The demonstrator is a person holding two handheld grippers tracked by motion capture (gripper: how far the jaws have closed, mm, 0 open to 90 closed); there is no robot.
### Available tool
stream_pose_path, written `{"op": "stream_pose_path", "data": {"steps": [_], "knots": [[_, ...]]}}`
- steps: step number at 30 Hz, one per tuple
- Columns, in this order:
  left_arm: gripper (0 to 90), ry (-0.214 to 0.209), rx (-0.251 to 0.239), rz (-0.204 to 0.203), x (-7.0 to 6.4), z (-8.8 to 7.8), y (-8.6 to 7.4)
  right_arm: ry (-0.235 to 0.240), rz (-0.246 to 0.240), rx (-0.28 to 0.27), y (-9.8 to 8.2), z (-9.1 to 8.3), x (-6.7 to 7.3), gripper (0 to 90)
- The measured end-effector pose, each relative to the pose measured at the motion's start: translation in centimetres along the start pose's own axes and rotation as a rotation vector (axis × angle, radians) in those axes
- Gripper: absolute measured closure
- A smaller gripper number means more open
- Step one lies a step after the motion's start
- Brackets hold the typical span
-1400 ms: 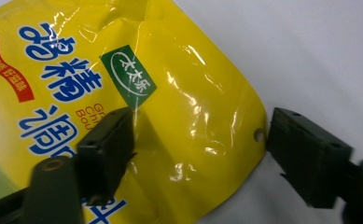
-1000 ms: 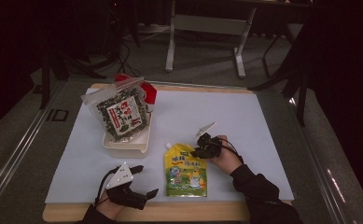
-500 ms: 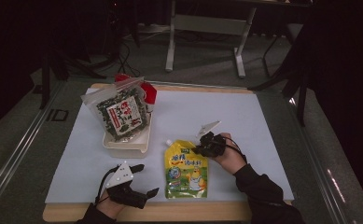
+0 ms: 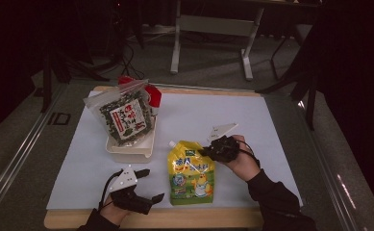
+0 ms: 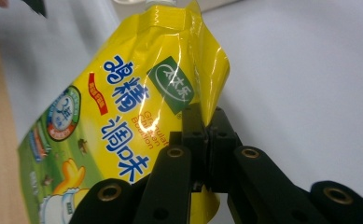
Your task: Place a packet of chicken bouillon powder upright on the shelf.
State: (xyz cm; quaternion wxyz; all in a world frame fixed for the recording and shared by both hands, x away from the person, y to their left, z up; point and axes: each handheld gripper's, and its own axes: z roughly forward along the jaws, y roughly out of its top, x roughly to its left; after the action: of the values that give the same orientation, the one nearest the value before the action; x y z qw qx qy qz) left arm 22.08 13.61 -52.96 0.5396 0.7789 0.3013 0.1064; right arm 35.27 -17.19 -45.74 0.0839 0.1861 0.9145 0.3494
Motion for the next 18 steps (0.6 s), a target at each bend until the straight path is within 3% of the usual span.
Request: {"op": "stream_pose_path", "data": {"steps": [2,9,13,18], "knots": [[4.2,-0.014,0.024,-0.017,-0.1,0.1,0.3,0.004,-0.013,-0.013,0.1,-0.5,0.3,88.7],[6.0,-0.013,0.007,0.003,0.0,0.1,1.9,0.006,-0.056,-0.037,0.7,-1.8,1.3,88.7],[15.8,-0.004,-0.001,0.033,0.3,0.4,3.3,0.028,-0.097,-0.065,1.1,-3.2,2.4,88.6],[24.3,-0.008,0.002,0.035,0.7,0.9,4.0,0.044,-0.127,-0.077,1.2,-4.1,3.4,88.6]]}}
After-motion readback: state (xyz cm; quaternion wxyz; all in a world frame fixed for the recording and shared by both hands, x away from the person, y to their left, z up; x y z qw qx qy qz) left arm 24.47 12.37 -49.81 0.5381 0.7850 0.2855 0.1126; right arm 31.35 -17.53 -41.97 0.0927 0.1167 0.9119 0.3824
